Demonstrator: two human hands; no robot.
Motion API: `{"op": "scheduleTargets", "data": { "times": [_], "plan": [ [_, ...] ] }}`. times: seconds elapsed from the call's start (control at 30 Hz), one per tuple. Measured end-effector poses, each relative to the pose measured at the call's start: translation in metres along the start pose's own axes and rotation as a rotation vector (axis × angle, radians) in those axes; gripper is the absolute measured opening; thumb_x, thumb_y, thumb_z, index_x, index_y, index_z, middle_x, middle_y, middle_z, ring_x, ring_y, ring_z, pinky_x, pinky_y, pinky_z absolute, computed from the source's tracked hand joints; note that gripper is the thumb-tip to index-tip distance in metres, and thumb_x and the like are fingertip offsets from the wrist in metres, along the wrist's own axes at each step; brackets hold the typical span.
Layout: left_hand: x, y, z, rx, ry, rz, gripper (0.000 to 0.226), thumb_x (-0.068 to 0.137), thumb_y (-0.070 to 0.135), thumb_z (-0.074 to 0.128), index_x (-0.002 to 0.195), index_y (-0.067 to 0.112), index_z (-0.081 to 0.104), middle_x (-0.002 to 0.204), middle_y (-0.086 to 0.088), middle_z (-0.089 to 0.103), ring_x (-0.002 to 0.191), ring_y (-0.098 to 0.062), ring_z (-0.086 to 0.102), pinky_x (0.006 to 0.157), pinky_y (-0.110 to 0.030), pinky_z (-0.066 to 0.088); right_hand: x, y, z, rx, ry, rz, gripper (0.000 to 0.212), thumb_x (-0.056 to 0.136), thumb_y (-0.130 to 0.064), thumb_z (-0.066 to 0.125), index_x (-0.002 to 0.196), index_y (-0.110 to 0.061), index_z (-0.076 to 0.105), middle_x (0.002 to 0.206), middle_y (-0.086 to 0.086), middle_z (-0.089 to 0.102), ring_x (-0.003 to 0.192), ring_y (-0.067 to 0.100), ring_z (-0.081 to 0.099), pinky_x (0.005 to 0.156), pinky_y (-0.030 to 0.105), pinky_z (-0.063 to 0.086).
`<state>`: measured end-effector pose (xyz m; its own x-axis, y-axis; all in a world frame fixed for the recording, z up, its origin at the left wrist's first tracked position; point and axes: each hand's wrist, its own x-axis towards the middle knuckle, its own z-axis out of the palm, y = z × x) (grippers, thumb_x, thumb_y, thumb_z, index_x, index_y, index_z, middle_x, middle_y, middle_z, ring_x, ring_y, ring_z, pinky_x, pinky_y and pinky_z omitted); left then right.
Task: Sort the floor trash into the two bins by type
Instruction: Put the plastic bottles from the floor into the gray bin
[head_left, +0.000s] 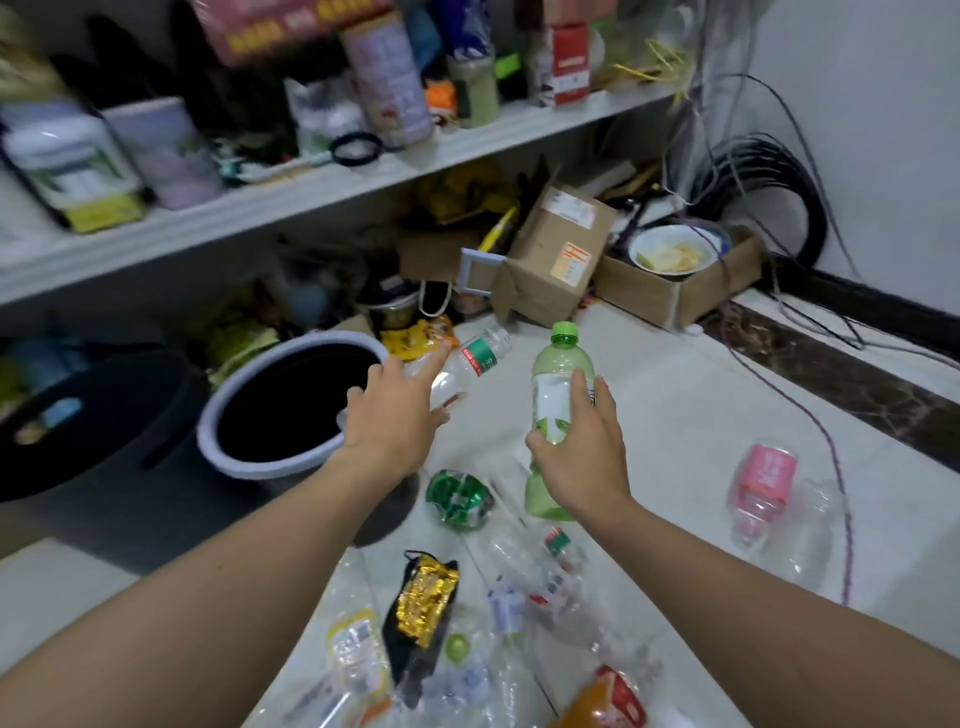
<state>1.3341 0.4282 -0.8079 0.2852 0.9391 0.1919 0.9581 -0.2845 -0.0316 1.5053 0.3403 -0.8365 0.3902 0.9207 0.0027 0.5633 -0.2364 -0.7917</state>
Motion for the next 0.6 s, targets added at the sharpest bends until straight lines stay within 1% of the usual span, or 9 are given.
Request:
{"op": "scheduleTargets", "data": {
  "times": [0.07,0.17,0.3,0.47,0.6],
  "plan": [
    [-0.002,-0.028,-0.017,0.024,0.025,-0.034,0.071,0.093,0.047,0.053,0.15,0.039,0.011,0.129,-0.014,0.045,0.116,-0.036,0.043,0.086,-0.049,0.041,0.001,-0.026,0.011,0.012,-0.032,-0.029,0.081,0.092,-0.028,0.058,0.156,-0.024,0.008,0.162,-0.002,-0.002,0.143,0.022,0.021,0.109,0.028,0.028],
    [-0.006,-0.072,-0.038,0.013,0.082,-0.086,0.066,0.091,0.045,0.055,0.148,0.04,0.02,0.127,-0.014,0.048,0.116,-0.036,0.045,0.086,-0.05,0.045,0.0,-0.065,0.031,0.029,-0.059,-0.08,0.081,0.093,-0.03,0.059,0.156,-0.025,0.008,0.163,-0.004,-0.002,0.146,0.02,0.016,0.112,0.028,0.024],
    [-0.019,-0.125,-0.058,0.027,0.102,-0.183,0.069,0.094,0.043,0.055,0.149,0.042,0.013,0.127,-0.012,0.046,0.117,-0.033,0.043,0.091,-0.049,0.04,-0.005,-0.11,0.062,0.081,-0.108,-0.154,0.079,0.094,-0.031,0.059,0.155,-0.024,0.009,0.163,-0.004,-0.001,0.147,0.017,0.012,0.112,0.026,0.022],
    [-0.034,-0.197,-0.072,0.008,0.117,-0.269,0.069,0.094,0.045,0.053,0.15,0.042,0.012,0.123,-0.012,0.045,0.113,-0.033,0.042,0.092,-0.05,0.04,-0.014,-0.16,0.113,0.134,-0.158,-0.183,0.083,0.091,-0.032,0.063,0.155,-0.024,0.011,0.162,-0.005,0.005,0.146,0.017,0.014,0.113,0.028,0.022],
    [-0.042,-0.256,-0.074,0.015,0.132,-0.324,0.068,0.094,0.046,0.053,0.149,0.042,0.012,0.123,-0.013,0.045,0.114,-0.035,0.042,0.093,-0.053,0.041,-0.023,-0.197,0.162,0.163,-0.176,-0.195,0.087,0.087,-0.029,0.066,0.155,-0.023,0.014,0.159,-0.004,0.016,0.143,0.019,0.024,0.112,0.034,0.029]
  ]
}}
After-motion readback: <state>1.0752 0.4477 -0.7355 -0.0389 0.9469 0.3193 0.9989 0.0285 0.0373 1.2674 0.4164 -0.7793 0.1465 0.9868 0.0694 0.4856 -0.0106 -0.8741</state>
